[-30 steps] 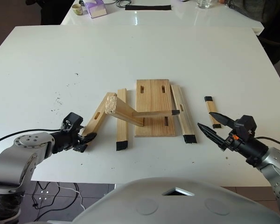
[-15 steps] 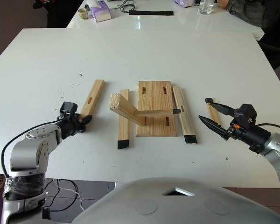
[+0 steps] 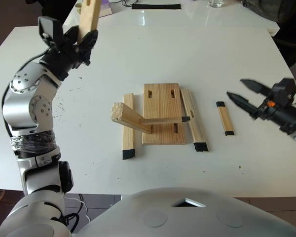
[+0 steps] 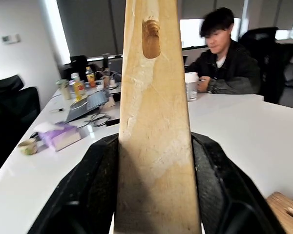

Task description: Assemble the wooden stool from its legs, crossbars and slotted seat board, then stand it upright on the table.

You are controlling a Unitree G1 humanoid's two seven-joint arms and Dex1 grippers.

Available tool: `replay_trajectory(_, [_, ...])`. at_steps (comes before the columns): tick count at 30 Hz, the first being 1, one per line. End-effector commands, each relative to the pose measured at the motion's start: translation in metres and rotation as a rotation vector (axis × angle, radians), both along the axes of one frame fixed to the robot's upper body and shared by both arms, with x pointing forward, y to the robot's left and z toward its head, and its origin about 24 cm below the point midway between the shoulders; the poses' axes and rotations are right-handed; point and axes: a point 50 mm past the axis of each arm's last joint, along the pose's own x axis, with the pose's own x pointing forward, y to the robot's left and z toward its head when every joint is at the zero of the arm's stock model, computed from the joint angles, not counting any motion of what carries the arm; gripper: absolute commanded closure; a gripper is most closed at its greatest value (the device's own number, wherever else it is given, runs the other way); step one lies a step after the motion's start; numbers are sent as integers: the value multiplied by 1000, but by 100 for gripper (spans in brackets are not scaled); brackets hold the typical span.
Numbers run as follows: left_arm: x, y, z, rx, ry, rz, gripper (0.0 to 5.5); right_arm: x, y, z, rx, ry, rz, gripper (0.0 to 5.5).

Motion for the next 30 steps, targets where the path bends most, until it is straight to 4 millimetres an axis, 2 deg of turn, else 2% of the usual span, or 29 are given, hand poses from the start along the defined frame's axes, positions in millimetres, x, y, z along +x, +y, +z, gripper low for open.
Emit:
replay_trajectory(1, [-21,-49,66,-64,-154,-421,349,9,26,51,75,-79,278,206])
replay_trajectory(3, [-37,-64,80,-111,-154,-596,349,6,38,66,96,-81,407,177])
replay_trajectory(5, [-51,-73,81,-145,-110,-741,349,8,48,78,108,-86,486,161])
replay_trajectory(12, [-64,-81,54,-69,32,-853,349,11,63,94,99,-84,626,161])
replay_trajectory(14, [-64,-82,43,16,53,-860,349,11,65,102,142,-87,661,161])
replay_trajectory(17, [-67,-83,35,45,83,-900,349,13,66,113,211,-78,693,161])
replay_trajectory(23, [-65,-86,31,64,93,-938,349,16,72,116,190,-55,719,161])
replay_trajectory(30, [-69,-87,32,50,127,-1019,349,14,80,102,76,-24,771,161])
